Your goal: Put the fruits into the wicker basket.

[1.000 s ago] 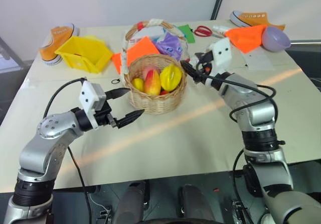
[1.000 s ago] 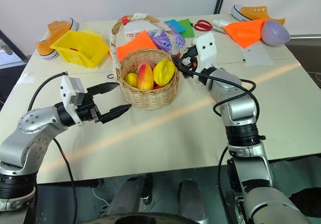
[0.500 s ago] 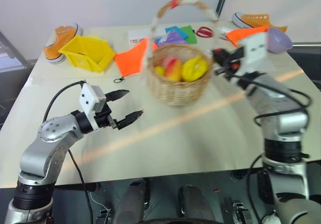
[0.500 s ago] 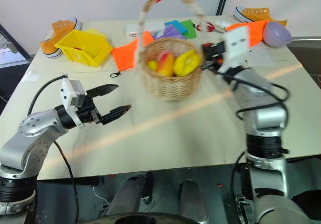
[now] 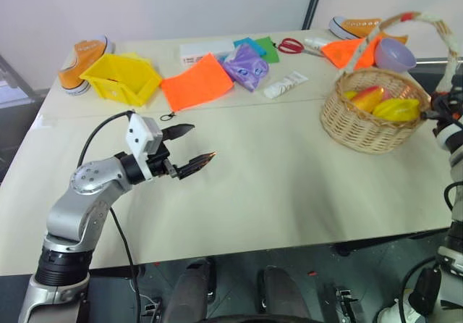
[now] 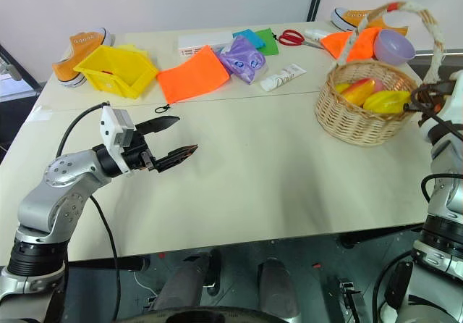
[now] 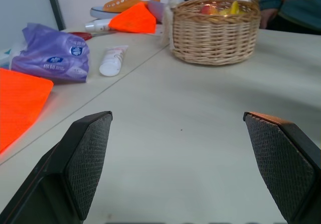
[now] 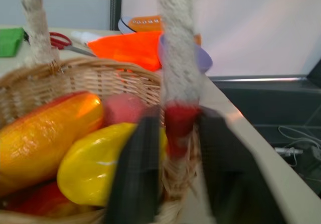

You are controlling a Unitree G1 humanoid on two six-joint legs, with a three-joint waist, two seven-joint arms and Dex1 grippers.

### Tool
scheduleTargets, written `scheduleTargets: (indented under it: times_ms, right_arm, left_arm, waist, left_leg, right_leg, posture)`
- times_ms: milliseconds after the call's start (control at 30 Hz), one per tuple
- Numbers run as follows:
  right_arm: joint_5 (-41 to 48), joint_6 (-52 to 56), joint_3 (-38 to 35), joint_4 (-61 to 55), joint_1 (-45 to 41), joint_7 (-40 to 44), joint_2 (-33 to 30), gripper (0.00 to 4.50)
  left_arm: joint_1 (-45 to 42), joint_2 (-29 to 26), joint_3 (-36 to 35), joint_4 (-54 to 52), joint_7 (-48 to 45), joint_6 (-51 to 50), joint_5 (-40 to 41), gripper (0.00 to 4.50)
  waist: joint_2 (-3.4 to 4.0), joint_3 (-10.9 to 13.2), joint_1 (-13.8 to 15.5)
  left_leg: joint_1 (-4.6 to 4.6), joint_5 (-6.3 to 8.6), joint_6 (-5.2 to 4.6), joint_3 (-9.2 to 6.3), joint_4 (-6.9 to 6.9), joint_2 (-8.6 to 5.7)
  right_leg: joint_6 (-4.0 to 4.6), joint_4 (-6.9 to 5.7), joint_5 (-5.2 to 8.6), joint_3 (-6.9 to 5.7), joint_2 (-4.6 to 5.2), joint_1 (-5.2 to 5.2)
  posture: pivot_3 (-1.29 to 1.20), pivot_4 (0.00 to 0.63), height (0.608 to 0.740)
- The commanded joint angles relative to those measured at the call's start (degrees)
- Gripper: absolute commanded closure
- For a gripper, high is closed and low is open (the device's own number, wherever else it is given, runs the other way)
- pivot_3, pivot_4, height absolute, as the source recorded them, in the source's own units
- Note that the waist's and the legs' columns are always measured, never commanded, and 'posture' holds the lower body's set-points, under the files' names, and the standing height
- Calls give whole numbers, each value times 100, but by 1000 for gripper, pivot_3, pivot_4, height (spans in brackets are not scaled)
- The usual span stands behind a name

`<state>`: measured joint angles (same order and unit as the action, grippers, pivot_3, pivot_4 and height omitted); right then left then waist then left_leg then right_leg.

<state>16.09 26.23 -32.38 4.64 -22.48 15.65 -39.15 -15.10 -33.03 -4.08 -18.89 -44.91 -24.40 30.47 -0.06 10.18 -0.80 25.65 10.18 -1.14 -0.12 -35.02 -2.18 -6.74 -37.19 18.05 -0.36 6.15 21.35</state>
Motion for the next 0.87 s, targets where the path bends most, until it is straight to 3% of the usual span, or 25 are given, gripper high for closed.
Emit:
scheduleTargets:
  times_ms: [33, 133, 367, 500, 667, 867]
  right_arm:
    - [105, -260, -190, -298, -6, 6, -85, 1562]
    - [147, -252, -290, -843, 510, 248, -186, 90]
    - [904, -19, -1253, -2271, 2695, 1533, -236, 90]
    - [1522, 179, -970, -3077, 3603, 2348, -119, 90]
    - [1706, 209, 115, -3530, 3608, 2433, 140, 90]
    - [1385, -108, 879, -3100, 3215, 2314, 422, 90]
  left_arm:
    - [-44, 16, -96, -49, 39, 142, -46, 0]
    - [-66, 42, -136, 129, 242, 120, -164, 0]
    - [230, -155, -472, 890, 456, 329, -602, 0]
    - [490, -217, -717, 1390, 502, 669, -814, 0]
    - [987, -121, -987, 1695, 729, 1052, -1004, 0]
    - [1482, -20, -1088, 1502, 907, 1183, -1075, 0]
  waist:
    - [0, 0, 5]
    - [0, 0, 29]
    - [0, 1, 156]
    - [-2, 2, 92]
    - [-4, 1, -23]
    - [-4, 0, 23]
  left_leg:
    - [0, 0, 0, 0, -2, 4]
    - [-2, 0, 0, -1, -5, 11]
    - [0, 2, 1, -4, -4, 12]
    - [-14, 14, 18, -4, 0, 16]
    - [-18, 16, 20, -3, 11, 20]
    - [-13, 17, 19, 0, 28, 18]
  right_leg:
    - [-1, 0, 0, 0, -5, 0]
    - [-1, -3, -1, 0, -12, -3]
    - [-2, 9, 4, 1, -8, -12]
    - [21, 11, 10, 10, -4, -14]
    - [34, 16, 5, 14, 4, -4]
    - [38, 76, 1, 3, 15, 7]
  posture:
    - [0, 150, 740]
    - [0, 150, 740]
    - [0, 150, 740]
    - [0, 150, 740]
    - [0, 150, 740]
    - [0, 150, 740]
